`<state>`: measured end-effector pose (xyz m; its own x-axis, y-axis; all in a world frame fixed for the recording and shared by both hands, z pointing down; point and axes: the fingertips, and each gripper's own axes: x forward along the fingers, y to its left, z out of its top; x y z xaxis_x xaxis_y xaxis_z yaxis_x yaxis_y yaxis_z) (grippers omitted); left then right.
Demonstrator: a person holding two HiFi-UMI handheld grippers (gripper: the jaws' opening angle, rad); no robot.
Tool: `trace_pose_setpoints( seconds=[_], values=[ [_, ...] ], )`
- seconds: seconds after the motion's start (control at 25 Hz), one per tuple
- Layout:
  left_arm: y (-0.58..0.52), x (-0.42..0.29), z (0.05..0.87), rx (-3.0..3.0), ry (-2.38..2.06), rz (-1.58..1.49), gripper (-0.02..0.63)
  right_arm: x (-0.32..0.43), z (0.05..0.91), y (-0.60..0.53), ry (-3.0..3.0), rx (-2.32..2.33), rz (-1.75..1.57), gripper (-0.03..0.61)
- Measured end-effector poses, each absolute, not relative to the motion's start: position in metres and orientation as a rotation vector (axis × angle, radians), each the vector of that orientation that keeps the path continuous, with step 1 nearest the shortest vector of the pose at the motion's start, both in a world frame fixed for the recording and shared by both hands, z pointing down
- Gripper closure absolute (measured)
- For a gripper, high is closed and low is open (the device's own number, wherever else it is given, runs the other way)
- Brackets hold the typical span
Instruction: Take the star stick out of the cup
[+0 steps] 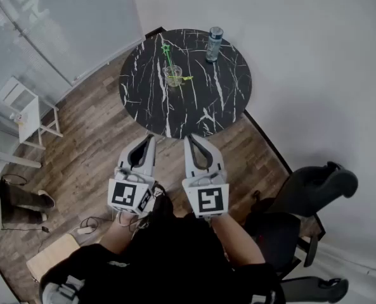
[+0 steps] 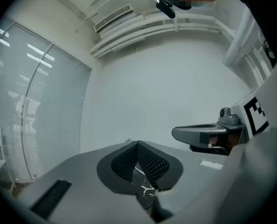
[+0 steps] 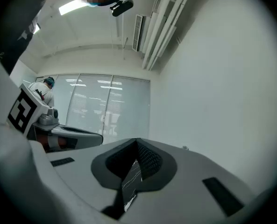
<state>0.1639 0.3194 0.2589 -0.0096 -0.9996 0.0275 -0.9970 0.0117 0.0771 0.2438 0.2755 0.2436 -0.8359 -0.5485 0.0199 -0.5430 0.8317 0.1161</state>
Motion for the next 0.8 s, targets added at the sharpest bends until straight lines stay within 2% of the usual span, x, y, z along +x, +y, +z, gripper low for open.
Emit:
trace_pose_setpoints(
  seconds=[0.48,0.8],
  values=[
    [0.316,0.074,0.278,2.214,-2.087,-0.063,0.615,0.152,0.238,0.268,-3.036,0.89,-0.229,0.583],
    [0.315,0.028,0.278,2.295,-1.982,-0.056,0.615,0.113,0.248,0.265,-3.027,0.867,-0.099,0.583]
  ],
)
